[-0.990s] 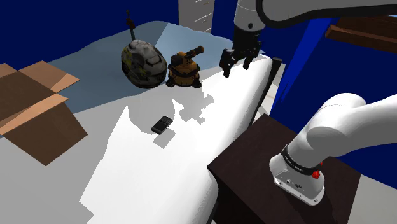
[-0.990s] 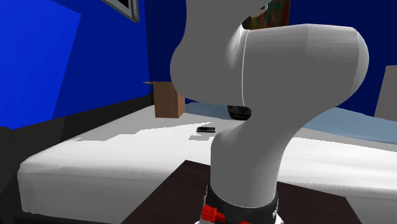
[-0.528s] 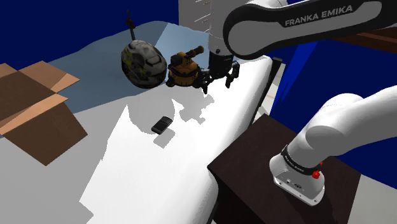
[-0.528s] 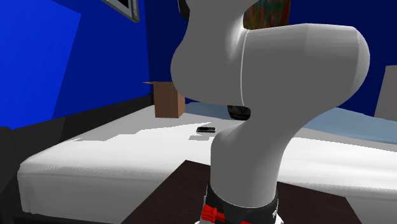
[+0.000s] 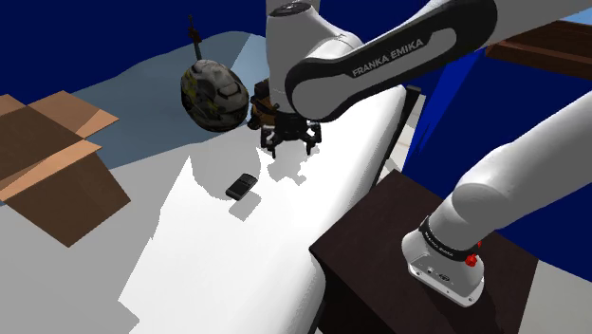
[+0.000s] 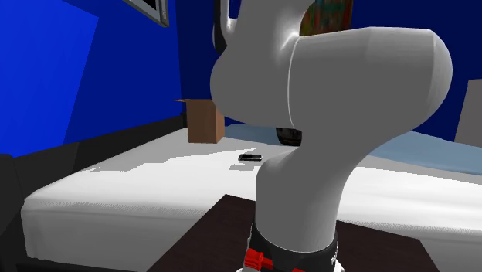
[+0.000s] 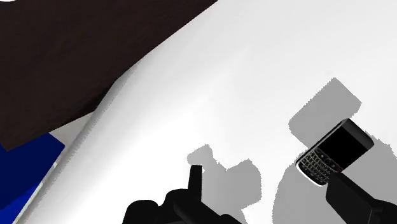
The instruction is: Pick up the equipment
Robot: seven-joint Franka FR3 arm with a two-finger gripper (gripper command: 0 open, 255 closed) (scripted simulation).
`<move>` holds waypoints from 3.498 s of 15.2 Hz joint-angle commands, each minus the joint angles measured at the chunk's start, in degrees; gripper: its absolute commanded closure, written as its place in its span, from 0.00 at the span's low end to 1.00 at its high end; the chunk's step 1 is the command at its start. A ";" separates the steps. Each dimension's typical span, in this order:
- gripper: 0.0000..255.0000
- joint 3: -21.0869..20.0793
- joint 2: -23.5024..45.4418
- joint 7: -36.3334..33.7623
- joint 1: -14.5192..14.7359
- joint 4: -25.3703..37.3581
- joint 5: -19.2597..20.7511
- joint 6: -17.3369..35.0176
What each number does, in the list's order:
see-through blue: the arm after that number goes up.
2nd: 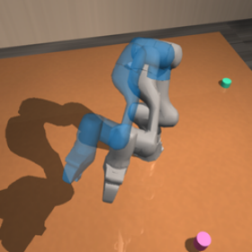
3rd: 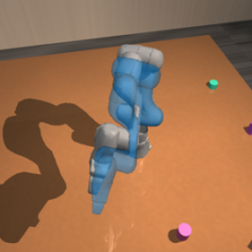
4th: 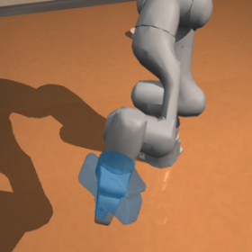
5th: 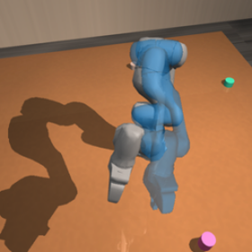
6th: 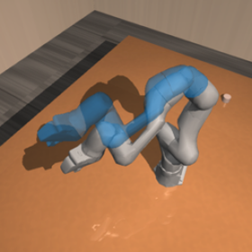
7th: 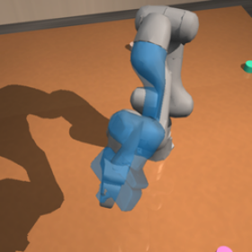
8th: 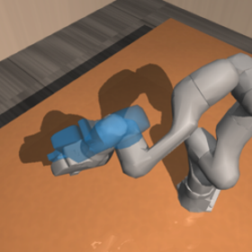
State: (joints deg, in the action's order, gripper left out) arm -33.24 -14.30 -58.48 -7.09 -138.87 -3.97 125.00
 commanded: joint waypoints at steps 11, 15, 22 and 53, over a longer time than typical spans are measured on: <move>0.00 -0.63 34.28 -38.45 2.81 18.93 22.05 7.12; 0.00 3.48 43.93 -46.44 7.24 27.67 25.56 6.99; 0.00 5.94 49.23 -49.26 9.38 30.39 27.74 9.32; 1.00 2.78 42.44 -46.52 7.10 30.58 23.44 2.91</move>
